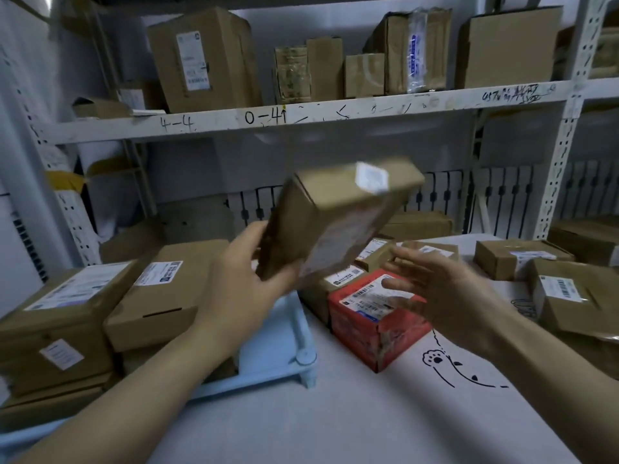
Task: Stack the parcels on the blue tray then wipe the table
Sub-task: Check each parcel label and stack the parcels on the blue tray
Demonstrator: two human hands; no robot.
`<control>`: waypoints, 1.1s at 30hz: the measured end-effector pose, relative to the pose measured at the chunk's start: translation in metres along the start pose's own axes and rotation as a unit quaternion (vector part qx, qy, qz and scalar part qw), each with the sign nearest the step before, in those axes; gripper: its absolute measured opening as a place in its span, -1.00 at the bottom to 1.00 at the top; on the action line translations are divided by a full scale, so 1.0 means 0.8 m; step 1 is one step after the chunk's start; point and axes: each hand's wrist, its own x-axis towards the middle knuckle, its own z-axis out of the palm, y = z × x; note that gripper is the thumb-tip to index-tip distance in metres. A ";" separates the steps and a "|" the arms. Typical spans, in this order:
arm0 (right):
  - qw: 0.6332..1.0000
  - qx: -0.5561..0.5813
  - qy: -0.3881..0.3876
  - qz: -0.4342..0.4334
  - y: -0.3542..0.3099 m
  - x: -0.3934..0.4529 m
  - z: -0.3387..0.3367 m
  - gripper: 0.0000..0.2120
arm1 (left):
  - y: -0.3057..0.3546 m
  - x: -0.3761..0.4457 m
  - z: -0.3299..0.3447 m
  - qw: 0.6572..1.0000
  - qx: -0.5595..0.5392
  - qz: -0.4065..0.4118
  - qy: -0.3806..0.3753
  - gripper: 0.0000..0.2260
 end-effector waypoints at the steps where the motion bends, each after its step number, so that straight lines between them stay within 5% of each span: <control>1: 1.000 -0.026 0.001 -0.011 -0.001 0.000 0.004 -0.67 | 0.005 0.005 0.001 0.995 -0.063 -0.074 -0.006 -0.73; 5: 0.993 -0.114 -0.031 -0.031 0.001 -0.006 0.020 -0.68 | 0.007 0.020 -0.001 0.924 -0.255 -0.286 -0.006 -0.77; 10: 0.990 -0.135 -0.046 0.007 0.003 -0.010 0.034 -0.80 | -0.010 0.014 -0.017 0.869 -0.285 -0.403 -0.027 -0.83; 19: 0.987 -0.112 -0.111 0.030 -0.003 -0.004 0.077 -0.70 | -0.025 0.015 -0.057 0.831 -0.358 -0.426 -0.011 -0.70; 23: 0.988 -0.091 -0.114 0.045 -0.005 0.004 0.119 -0.82 | -0.030 0.009 -0.090 0.829 -0.360 -0.429 0.000 -0.42; 29: 0.987 -0.096 -0.118 0.044 0.013 0.025 0.219 -0.73 | -0.050 -0.009 -0.158 0.839 -0.307 -0.445 0.057 -0.50; 33: 0.977 -0.113 -0.177 0.030 0.021 0.027 0.289 -0.70 | -0.069 -0.014 -0.213 0.840 -0.259 -0.457 0.133 -0.84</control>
